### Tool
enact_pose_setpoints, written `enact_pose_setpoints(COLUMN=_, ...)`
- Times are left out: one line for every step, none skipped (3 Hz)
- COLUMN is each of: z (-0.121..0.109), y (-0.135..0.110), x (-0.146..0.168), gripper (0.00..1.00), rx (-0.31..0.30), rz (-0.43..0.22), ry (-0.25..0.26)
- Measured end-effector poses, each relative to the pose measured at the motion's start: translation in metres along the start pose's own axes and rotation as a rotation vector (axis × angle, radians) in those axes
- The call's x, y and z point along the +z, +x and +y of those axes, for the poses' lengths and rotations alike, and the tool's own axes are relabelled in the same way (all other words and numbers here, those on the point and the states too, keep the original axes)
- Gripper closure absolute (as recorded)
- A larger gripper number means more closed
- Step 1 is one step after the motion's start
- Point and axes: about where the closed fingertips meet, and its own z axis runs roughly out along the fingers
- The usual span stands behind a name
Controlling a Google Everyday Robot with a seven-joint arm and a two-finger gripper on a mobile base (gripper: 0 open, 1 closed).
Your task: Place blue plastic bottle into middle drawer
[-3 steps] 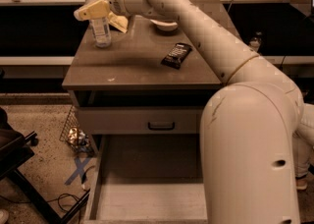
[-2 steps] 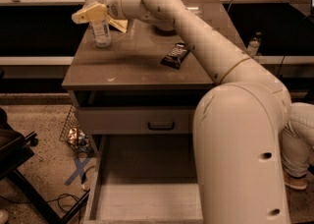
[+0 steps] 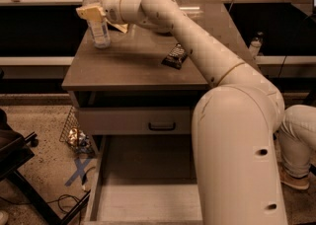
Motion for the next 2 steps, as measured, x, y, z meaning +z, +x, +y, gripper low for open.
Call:
enact_pose_setpoints(z=0.0018, y=0.0005, x=0.0021, gripper=0.78, rx=0.001, rz=0.0, ry=-0.004)
enact_pose_setpoints(z=0.0029, y=-0.0008, x=0.0054, gripper=0.99, rx=0.001, rz=-0.002, ry=-0.011)
